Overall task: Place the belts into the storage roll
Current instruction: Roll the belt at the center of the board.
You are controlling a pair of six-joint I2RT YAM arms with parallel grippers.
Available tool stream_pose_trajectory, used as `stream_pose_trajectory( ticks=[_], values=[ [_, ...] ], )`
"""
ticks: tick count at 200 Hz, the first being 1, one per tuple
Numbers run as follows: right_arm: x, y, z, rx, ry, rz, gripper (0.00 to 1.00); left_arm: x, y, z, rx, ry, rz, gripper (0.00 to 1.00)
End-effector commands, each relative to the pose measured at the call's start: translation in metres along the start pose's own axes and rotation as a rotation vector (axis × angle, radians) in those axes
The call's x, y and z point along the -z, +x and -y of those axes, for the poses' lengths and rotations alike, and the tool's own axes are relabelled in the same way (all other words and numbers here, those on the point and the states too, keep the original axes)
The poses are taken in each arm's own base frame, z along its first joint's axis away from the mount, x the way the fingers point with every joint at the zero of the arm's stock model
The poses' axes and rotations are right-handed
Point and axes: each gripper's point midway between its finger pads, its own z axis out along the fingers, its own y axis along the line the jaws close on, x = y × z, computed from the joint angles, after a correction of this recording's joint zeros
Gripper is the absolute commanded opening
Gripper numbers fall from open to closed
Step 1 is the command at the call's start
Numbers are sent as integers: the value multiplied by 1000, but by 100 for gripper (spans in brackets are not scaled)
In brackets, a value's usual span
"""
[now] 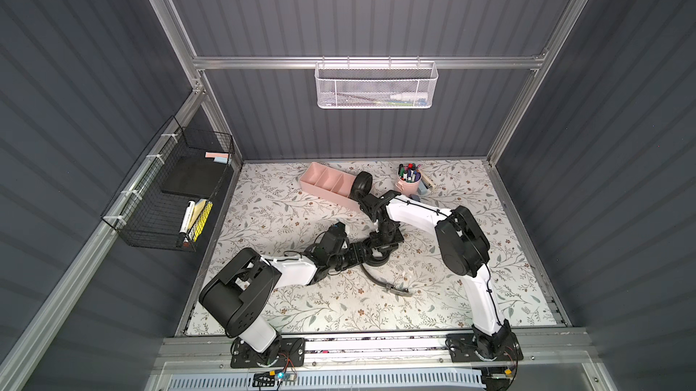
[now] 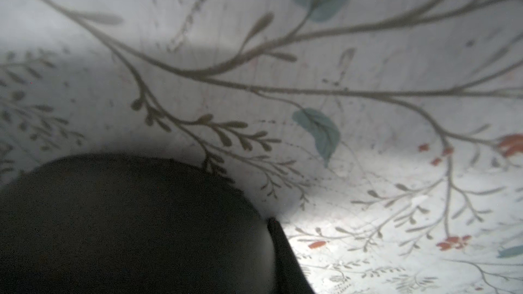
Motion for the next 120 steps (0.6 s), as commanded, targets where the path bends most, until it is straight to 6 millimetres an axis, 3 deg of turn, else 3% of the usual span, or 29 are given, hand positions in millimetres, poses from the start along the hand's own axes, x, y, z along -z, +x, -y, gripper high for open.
stream_pose_trajectory(
  ticks=[1,24,47,86,120],
  values=[
    [-44,13,-24,39,-58,-89,6,-9,4,-7,-13,-56,-51,74],
    [-39,13,-28,47,-67,-76,6,-14,4,-21,-2,-129,-59,73],
    [-37,16,-35,56,-86,-68,6,-22,3,-21,-4,-142,-73,69],
    [-28,16,-50,57,-161,-52,7,-30,13,-22,-35,-199,-152,47],
    [-10,11,-64,42,-269,-25,17,-25,28,-38,-62,-301,-230,22]
  ],
)
